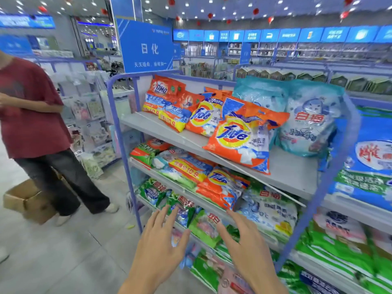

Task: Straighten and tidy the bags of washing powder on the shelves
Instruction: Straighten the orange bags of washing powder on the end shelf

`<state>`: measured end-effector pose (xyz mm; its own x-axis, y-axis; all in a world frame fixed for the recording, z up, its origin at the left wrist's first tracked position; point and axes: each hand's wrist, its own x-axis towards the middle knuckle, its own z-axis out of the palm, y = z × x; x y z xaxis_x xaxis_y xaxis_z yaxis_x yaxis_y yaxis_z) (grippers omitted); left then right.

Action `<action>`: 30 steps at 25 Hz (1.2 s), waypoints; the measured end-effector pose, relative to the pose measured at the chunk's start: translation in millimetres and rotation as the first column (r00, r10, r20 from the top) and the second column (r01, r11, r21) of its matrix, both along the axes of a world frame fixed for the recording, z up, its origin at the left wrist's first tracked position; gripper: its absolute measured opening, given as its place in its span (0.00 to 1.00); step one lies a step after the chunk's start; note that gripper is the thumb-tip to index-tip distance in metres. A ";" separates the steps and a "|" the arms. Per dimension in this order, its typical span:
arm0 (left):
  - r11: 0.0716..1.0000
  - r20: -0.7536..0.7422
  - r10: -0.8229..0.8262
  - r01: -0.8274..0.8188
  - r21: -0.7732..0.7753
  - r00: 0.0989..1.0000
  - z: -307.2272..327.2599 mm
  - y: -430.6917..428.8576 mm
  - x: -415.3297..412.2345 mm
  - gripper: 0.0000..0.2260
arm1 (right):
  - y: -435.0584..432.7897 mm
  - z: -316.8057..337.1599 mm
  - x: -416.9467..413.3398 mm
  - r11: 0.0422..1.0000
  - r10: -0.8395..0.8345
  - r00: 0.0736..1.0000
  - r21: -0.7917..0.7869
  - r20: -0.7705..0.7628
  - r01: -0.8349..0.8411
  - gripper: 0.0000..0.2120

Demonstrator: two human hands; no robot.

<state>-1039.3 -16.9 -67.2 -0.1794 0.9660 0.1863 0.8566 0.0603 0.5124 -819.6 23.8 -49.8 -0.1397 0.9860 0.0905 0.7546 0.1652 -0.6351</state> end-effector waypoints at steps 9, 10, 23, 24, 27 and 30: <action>0.999 0.010 -0.031 0.031 0.010 0.999 13.2 100.6 -76.1 0.32 | 95.4 22.6 -90.8 1.000 0.006 1.000 -0.001 0.015 -0.006 0.30; 0.999 -0.004 -0.034 0.034 0.011 0.999 16.2 116.1 -83.4 0.32 | 110.3 25.7 -100.1 1.000 0.004 1.000 0.015 0.015 -0.004 0.30; 0.986 -0.142 -0.125 0.139 0.090 0.982 61.5 309.1 -177.7 0.31 | 289.5 75.4 -204.7 0.981 0.011 1.000 0.193 -0.004 -0.011 0.27; 0.984 -0.132 -0.138 0.151 0.090 0.981 63.2 325.2 -186.5 0.32 | 304.3 77.1 -212.0 0.981 -0.009 1.000 0.194 0.004 0.008 0.27; 0.976 -0.135 -0.174 0.189 0.105 0.975 68.8 376.8 -212.0 0.33 | 345.0 80.6 -235.4 0.980 -0.065 0.998 0.189 0.011 0.062 0.28; 0.961 -0.158 -0.211 0.234 0.145 0.965 76.3 439.2 -242.4 0.38 | 386.8 78.6 -264.9 0.976 -0.140 0.990 0.166 -0.022 0.142 0.26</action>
<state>-1281.7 422.3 9.1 0.0757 0.9336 0.3501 0.9024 -0.2135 0.3742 -1084.5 410.5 28.7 0.0014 0.9667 0.2560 0.7718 0.1617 -0.6150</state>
